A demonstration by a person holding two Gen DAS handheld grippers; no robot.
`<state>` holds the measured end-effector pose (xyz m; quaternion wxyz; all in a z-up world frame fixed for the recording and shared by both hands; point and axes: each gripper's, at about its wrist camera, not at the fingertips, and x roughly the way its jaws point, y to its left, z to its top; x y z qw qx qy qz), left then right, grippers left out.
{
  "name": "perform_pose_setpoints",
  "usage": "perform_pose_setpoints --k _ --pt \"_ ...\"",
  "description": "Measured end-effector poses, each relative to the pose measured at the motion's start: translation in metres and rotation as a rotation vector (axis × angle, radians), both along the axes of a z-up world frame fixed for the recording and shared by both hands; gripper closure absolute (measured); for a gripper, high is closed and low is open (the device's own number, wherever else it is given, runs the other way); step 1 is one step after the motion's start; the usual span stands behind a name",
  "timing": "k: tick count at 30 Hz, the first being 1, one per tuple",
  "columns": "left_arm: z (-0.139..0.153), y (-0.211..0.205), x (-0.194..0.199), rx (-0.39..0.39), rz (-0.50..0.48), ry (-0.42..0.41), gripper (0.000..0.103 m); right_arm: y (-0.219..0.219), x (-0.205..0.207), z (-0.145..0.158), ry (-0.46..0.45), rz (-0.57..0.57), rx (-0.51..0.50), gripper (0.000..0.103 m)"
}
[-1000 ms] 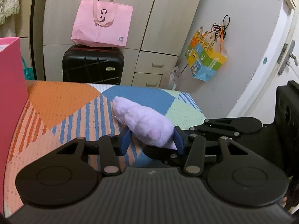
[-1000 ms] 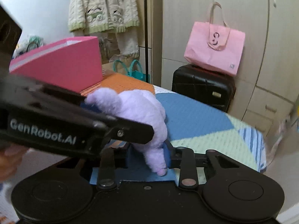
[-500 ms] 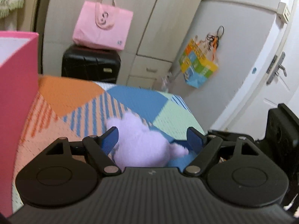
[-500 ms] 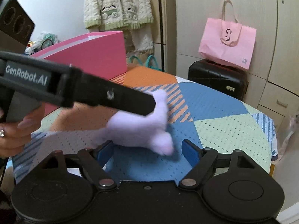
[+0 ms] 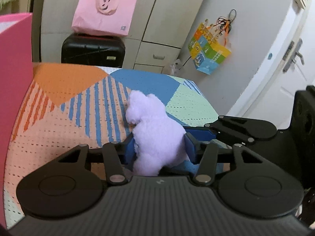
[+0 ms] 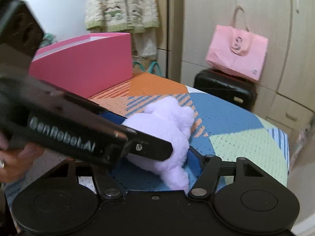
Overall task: Organize soft objects
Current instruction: 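Grasp the lavender plush bunny with the left gripper while the right gripper grips it too, then lift the bunny with both grippers and carry it over the pink box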
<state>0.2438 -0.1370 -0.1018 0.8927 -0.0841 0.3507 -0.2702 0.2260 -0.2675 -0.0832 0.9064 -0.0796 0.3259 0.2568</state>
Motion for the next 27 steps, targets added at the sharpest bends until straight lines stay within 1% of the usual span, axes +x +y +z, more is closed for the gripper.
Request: perform_pose_setpoints --k 3,5,12,15,18,20,23,27 --pt "0.003 0.003 -0.003 -0.001 -0.013 0.001 0.053 0.002 -0.008 0.002 0.009 -0.045 0.025 0.037" --pt "0.005 0.006 -0.007 0.001 -0.027 0.011 0.053 0.006 -0.016 0.002 0.010 -0.064 0.023 0.037" --pt "0.014 0.014 -0.032 0.031 -0.083 0.056 0.054 0.014 -0.047 0.008 0.046 -0.089 0.031 0.037" --pt "0.021 0.019 -0.049 0.043 -0.108 0.055 0.054 0.019 -0.064 0.012 0.044 -0.099 0.033 0.037" --pt "0.030 0.028 -0.068 0.023 -0.163 0.054 0.054 0.027 -0.084 0.017 0.029 -0.112 0.006 0.039" --pt "0.034 0.033 -0.080 0.023 -0.186 0.061 0.054 0.030 -0.094 0.020 0.039 -0.117 0.018 0.040" --pt "0.039 0.041 -0.094 0.026 -0.200 0.057 0.054 0.036 -0.110 0.027 0.036 -0.112 0.034 0.040" --pt "0.046 0.052 -0.110 0.021 -0.219 0.040 0.055 0.047 -0.128 0.036 0.019 -0.114 0.020 0.040"
